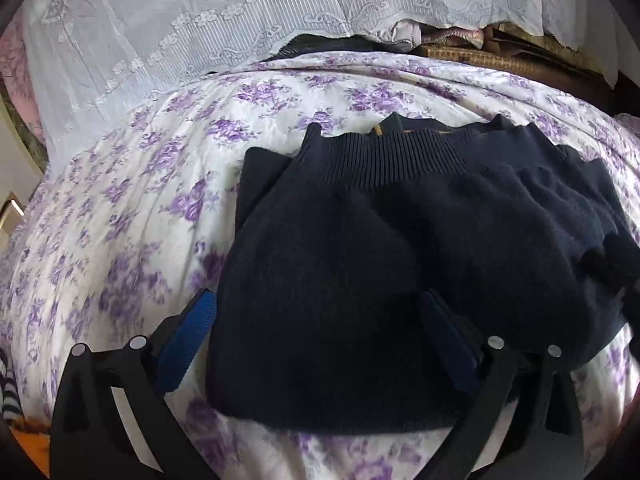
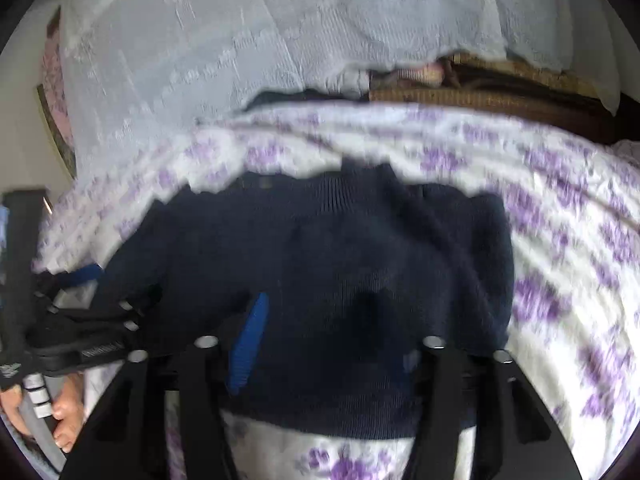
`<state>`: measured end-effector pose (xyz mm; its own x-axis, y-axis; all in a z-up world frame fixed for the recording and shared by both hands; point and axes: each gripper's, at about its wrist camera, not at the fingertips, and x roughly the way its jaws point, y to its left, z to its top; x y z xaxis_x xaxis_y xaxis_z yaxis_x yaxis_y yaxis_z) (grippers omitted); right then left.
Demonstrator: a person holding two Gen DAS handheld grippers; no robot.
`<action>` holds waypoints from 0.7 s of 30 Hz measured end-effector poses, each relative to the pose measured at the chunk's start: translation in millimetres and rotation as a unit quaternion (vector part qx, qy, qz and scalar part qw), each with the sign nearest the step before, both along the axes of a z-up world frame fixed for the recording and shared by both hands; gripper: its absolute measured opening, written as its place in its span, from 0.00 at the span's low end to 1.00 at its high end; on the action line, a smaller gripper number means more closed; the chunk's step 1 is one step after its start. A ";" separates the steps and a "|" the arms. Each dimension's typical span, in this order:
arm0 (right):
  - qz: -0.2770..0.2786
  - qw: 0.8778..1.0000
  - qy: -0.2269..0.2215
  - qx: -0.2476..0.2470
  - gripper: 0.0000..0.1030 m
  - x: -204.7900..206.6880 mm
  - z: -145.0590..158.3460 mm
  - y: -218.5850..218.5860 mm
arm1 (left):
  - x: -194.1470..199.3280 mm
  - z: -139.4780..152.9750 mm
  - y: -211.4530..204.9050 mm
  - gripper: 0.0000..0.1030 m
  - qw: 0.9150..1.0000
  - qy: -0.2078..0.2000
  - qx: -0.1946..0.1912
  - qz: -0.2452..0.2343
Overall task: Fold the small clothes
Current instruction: 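Grasp the folded navy cardigan with both grippers and flip it over, then open both grippers and lay the flipped cardigan flat, back side up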
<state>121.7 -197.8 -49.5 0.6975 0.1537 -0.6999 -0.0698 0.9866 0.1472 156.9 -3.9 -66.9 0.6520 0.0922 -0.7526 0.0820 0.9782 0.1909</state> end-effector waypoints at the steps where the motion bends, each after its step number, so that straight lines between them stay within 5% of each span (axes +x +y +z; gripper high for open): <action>1: 0.007 1.000 -0.002 -0.014 0.65 -1.3 -3.5 4.3 | -0.5 -2.5 -1.3 0.96 1.000 -0.003 0.010 -0.001; 4: 0.006 1.000 -0.003 -0.016 0.65 -3.3 -0.7 4.6 | -7.2 -4.5 -2.9 0.96 1.000 -0.014 0.027 0.001; 9: -0.006 1.000 -0.016 0.010 0.65 -29.0 8.2 -2.8 | -35.1 8.4 8.6 0.95 1.000 -0.012 -0.021 -0.018; 13: 0.007 1.000 0.020 -0.013 0.72 -30.2 -8.7 6.8 | -36.4 -11.7 0.4 0.96 1.000 0.003 0.014 -0.024; 21: -0.036 0.997 -0.031 0.062 0.72 -60.4 8.2 -25.0 | -60.1 4.2 10.0 0.96 1.000 -0.023 -0.009 -0.013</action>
